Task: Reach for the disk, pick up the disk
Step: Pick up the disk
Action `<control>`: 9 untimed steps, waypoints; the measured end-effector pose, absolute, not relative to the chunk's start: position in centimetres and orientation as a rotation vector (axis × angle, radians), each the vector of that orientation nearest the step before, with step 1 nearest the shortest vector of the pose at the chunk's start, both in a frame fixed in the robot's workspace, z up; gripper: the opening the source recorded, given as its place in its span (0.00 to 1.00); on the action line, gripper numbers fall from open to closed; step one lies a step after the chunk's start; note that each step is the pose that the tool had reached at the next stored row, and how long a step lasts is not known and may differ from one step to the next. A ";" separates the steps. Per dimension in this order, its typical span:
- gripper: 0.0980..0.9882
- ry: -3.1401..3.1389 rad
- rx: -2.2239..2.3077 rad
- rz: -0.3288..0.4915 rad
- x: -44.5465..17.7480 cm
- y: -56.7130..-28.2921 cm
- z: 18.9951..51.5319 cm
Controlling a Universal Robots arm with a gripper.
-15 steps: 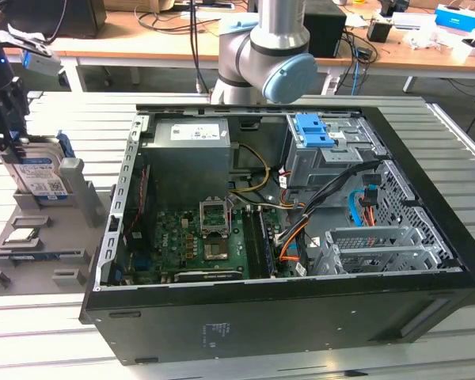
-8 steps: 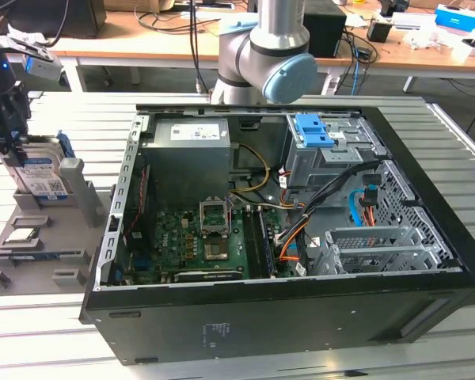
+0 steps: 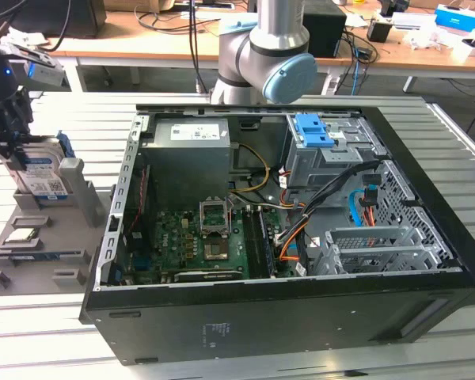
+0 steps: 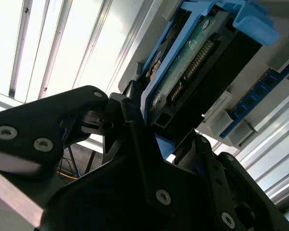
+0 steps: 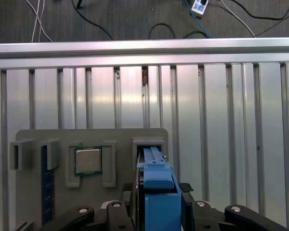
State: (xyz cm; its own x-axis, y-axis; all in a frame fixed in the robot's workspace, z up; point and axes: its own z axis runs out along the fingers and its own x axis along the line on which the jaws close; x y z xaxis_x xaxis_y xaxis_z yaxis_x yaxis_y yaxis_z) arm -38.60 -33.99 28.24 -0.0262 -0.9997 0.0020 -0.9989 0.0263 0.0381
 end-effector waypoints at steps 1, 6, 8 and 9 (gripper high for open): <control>0.43 -2.230 2.172 -0.040 -38.6 -34.0 28.1; 0.43 -2.229 2.173 -0.040 -38.6 -34.0 27.8; 0.43 -2.230 2.173 -0.040 -38.7 -34.0 27.8; 0.43 -2.230 2.173 -0.039 -38.7 -34.0 27.8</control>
State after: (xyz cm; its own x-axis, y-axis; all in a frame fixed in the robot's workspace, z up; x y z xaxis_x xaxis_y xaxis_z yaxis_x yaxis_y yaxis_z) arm -38.74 -33.98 27.82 -0.0259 -0.9997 0.0021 -0.9990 0.0259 0.0374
